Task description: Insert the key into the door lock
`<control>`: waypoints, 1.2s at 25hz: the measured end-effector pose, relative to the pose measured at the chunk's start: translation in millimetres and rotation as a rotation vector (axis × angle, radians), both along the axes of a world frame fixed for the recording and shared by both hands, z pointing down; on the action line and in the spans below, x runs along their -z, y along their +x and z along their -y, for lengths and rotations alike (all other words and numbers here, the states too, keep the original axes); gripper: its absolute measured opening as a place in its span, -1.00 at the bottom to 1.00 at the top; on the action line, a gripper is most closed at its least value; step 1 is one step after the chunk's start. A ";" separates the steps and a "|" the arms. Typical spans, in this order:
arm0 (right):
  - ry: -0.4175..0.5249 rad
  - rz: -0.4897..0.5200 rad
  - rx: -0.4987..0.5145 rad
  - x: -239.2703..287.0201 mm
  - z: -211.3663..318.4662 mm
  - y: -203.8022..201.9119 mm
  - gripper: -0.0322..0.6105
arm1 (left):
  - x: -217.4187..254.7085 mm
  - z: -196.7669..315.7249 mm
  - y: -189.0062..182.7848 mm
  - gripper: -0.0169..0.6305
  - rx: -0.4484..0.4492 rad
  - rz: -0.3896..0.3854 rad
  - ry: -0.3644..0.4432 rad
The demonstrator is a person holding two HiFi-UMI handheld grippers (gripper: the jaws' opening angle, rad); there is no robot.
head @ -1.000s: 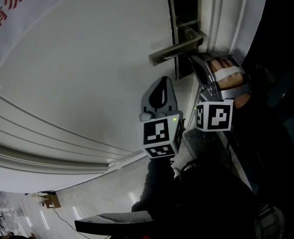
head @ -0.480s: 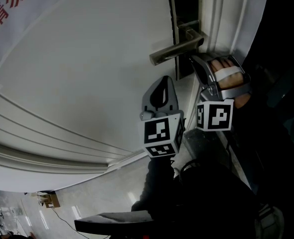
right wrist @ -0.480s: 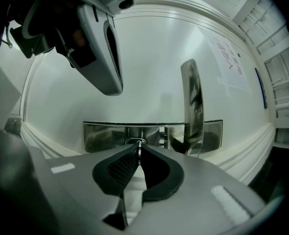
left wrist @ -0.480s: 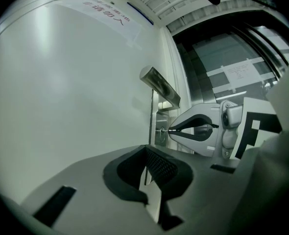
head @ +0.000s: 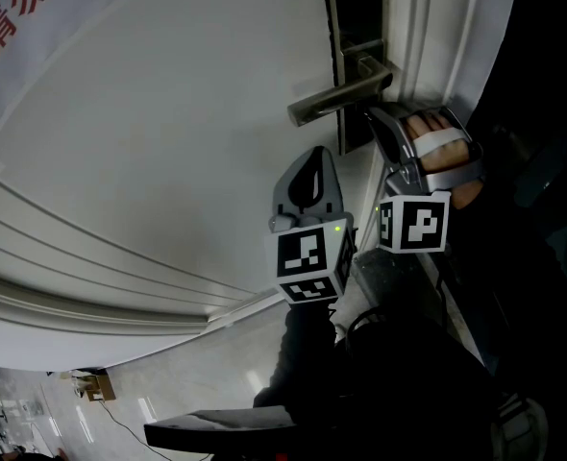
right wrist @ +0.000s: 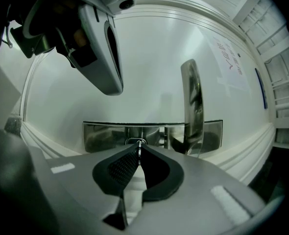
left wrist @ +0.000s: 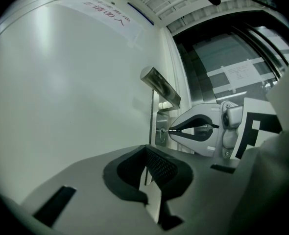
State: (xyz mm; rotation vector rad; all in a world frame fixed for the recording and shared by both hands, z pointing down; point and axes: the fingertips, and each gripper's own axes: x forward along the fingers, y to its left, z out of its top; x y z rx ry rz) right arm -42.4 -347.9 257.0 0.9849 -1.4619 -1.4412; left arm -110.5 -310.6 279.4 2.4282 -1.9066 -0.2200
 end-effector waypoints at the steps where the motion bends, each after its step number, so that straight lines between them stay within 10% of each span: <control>1: 0.000 0.000 0.000 0.1 -0.1 0.0 -0.86 | -0.4 -0.1 0.0 -0.94 0.000 -0.001 -0.001; 30: 0.005 0.006 -0.003 1.5 2.3 -1.6 -0.86 | -0.8 1.3 -1.2 -0.94 -0.004 -0.012 -0.001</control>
